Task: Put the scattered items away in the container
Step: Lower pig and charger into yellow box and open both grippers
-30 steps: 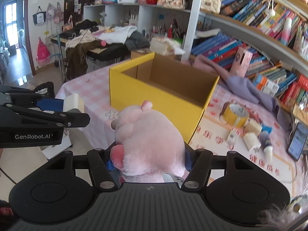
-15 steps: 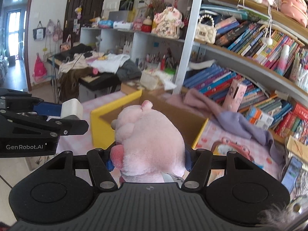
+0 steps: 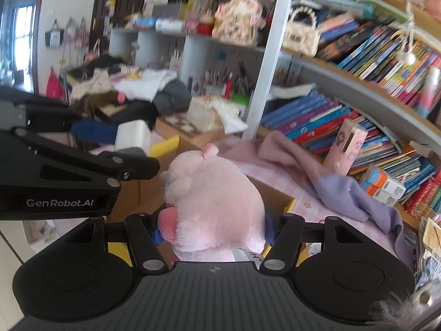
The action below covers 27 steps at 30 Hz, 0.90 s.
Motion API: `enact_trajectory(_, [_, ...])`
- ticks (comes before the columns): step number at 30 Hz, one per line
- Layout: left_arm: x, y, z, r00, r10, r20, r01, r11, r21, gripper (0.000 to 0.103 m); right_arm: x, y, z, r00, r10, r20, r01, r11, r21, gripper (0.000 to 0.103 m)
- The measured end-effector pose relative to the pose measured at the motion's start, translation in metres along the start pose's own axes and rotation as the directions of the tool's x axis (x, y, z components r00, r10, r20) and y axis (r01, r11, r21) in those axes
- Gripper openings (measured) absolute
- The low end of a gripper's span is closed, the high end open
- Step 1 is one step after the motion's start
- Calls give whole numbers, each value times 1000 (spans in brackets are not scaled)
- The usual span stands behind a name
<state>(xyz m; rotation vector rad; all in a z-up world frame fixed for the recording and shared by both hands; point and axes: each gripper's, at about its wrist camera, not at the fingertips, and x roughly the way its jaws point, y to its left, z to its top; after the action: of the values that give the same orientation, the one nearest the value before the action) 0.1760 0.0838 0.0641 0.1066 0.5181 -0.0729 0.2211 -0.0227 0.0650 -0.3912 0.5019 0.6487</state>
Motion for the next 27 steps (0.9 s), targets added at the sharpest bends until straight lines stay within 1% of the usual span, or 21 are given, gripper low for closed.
enact_trajectory(4, [31,3,1,998,3,-66,-1,999,32,44,30,-9,2,998,23,-56,-25,999,-30,61])
enact_trajectory(11, [69,5,-3,990,13,-144,2,995,102,44,71,-14,3,989,44,-140,-62,991,-122,61])
enact_trajectory(15, [86,7,-4,983,13,-184,12,991,130,44,84,-15,1,982,52,-182,-80,985,-153,61])
enact_trajectory(19, [97,8,-2,979,-3,-203,34,988,150,44,92,-17,-2,976,60,-207,-95,982,-164,61])
enact_trajectory(21, [103,8,0,977,-13,-212,52,983,177,44,96,-20,-2,974,62,-216,-100,980,-170,61])
enact_trajectory(24, [114,8,2,969,-27,-245,82,972,218,44,104,-23,-1,970,65,-234,-110,977,-184,61])
enact_trajectory(27, [126,8,2,960,-21,-279,90,967,237,44,115,-25,-1,960,72,-271,-129,971,-199,61])
